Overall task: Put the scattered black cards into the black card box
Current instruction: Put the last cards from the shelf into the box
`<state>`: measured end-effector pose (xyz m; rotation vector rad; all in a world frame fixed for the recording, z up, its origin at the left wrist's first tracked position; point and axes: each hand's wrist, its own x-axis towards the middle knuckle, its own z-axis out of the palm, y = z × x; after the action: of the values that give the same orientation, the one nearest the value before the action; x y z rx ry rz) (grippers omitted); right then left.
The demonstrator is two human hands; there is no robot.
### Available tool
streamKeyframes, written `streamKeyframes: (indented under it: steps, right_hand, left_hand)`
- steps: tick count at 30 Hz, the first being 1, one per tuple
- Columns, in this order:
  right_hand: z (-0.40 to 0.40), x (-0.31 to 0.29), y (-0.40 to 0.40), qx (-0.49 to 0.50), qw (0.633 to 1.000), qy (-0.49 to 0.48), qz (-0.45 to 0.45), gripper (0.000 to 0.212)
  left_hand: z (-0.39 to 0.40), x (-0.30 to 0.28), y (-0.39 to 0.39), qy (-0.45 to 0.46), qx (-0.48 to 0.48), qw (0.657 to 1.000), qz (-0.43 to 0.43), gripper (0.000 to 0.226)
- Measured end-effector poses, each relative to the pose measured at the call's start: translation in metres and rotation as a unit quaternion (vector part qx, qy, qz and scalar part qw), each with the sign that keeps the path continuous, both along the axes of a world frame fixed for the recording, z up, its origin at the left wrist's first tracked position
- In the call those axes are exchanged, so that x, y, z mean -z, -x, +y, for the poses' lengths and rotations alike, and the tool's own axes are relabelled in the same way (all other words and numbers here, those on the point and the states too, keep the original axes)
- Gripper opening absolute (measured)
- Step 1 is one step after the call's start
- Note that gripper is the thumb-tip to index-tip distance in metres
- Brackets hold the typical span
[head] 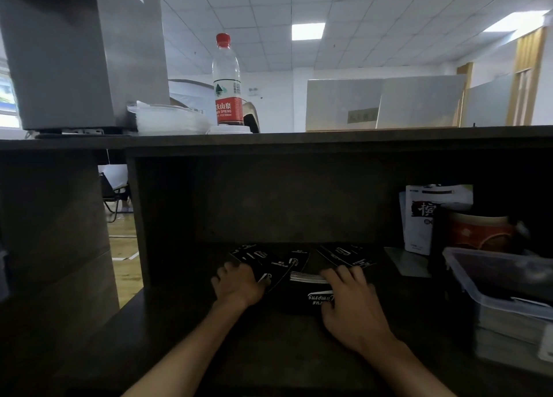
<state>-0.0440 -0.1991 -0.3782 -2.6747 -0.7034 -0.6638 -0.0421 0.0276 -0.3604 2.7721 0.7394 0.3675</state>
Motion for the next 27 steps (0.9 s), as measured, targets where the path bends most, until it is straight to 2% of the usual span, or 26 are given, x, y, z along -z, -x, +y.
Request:
streamKeyframes:
  steps: [3, 5, 7, 8, 10, 13, 15, 18, 20, 22, 24, 26, 27]
  right_hand:
    - [0.000, 0.001, 0.001, 0.002, 1.000, -0.003, 0.003, 0.056]
    - [0.000, 0.000, 0.001, 0.001, 1.000, -0.005, 0.006, 0.056]
    - [0.000, 0.000, 0.001, 0.003, 1.000, -0.006, 0.009, 0.057]
    - [0.000, 0.000, 0.002, 0.004, 1.000, -0.009, 0.011, 0.058]
    - [0.000, 0.000, 0.002, 0.004, 1.000, -0.018, 0.014, 0.065]
    - [0.000, 0.000, 0.002, 0.000, 0.999, -0.040, 0.020, 0.081]
    - [0.000, -0.001, 0.004, -0.009, 0.999, -0.044, 0.017, 0.085]
    - [-0.001, 0.000, 0.005, -0.017, 0.999, -0.031, 0.011, 0.073]
    - [-0.001, 0.000, 0.003, -0.017, 1.000, -0.016, 0.003, 0.062]
    - [-0.001, 0.002, 0.001, -0.014, 1.000, -0.013, -0.002, 0.056]
    - [0.000, 0.002, 0.000, -0.010, 1.000, -0.015, -0.001, 0.056]
    - [0.000, 0.002, -0.001, -0.005, 1.000, -0.018, 0.002, 0.057]
    - [0.001, 0.002, -0.001, -0.003, 1.000, -0.017, 0.003, 0.058]
  left_hand:
    - [0.008, 0.003, -0.004, 0.059, 0.021, 0.998, -0.022, 0.060]
    - [0.012, 0.001, -0.004, 0.164, 0.029, 0.981, -0.097, 0.042]
    - [0.013, -0.003, 0.000, 0.240, 0.040, 0.949, -0.198, 0.018]
    - [0.012, -0.006, 0.003, 0.248, 0.059, 0.936, -0.243, 0.011]
    - [0.007, -0.011, 0.011, 0.241, 0.135, 0.920, -0.277, 0.015]
    - [-0.009, -0.013, 0.018, 0.279, 0.276, 0.897, -0.203, 0.025]
    - [-0.019, -0.013, 0.022, 0.315, 0.303, 0.887, -0.149, 0.028]
    - [-0.032, -0.010, 0.017, 0.433, 0.294, 0.846, -0.105, 0.030]
    - [-0.041, -0.008, 0.012, 0.511, 0.298, 0.804, -0.063, 0.032]
    - [-0.045, -0.007, 0.002, 0.541, 0.311, 0.781, -0.022, 0.041]
    - [-0.044, -0.010, -0.014, 0.518, 0.295, 0.802, -0.039, 0.046]
    - [-0.037, -0.012, -0.034, 0.425, 0.200, 0.876, -0.111, 0.047]
    - [-0.031, -0.010, -0.043, 0.335, 0.145, 0.921, -0.133, 0.045]
